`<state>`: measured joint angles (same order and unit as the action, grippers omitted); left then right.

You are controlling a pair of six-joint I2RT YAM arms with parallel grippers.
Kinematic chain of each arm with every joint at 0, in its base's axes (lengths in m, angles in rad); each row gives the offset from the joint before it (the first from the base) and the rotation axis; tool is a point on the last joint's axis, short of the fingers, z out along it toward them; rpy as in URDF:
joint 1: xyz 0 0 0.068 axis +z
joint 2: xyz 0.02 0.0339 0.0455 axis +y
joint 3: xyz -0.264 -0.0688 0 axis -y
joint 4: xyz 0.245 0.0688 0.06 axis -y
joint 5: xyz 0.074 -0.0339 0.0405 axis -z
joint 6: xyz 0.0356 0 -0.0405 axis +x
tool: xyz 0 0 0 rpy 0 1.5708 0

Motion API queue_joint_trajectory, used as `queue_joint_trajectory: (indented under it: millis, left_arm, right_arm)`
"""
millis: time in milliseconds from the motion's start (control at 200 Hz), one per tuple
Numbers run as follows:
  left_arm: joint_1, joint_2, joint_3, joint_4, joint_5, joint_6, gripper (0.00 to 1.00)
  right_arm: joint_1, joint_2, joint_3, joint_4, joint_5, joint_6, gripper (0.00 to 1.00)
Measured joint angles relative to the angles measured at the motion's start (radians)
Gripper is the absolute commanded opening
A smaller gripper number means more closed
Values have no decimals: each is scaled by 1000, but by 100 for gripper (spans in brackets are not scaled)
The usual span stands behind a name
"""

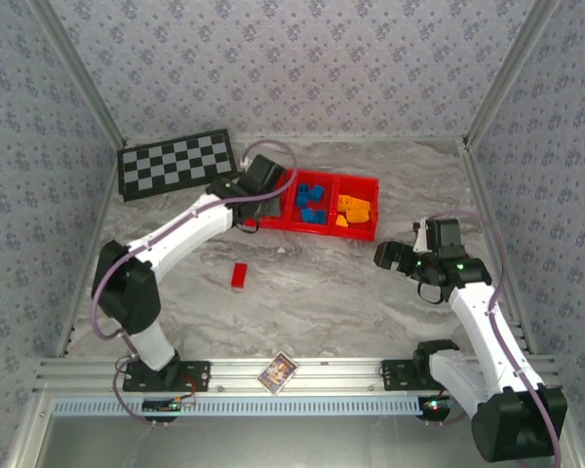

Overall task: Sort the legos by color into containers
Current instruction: Place the lego in the container.

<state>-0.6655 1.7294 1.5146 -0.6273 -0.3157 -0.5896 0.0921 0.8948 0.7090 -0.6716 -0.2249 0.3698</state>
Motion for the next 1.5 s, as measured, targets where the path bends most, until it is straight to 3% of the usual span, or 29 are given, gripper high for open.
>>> queue_joint_trajectory:
  millis: [405,810,1159,1499]
  left_arm:
    - [97,355,344,-74,18,51,29]
    - [127,477,451,-108,73,58,36]
    - [137,467,393,-57,122,53,75]
    - [130,104,55,3,128,74,96]
  right_arm:
    - [0,0,0,0,0,0,100]
    - [-1,0,-4,6,0,0,100]
    - [-5,0,-6,10,0,0,100]
    - [-5,0,-6,10,0,0,100]
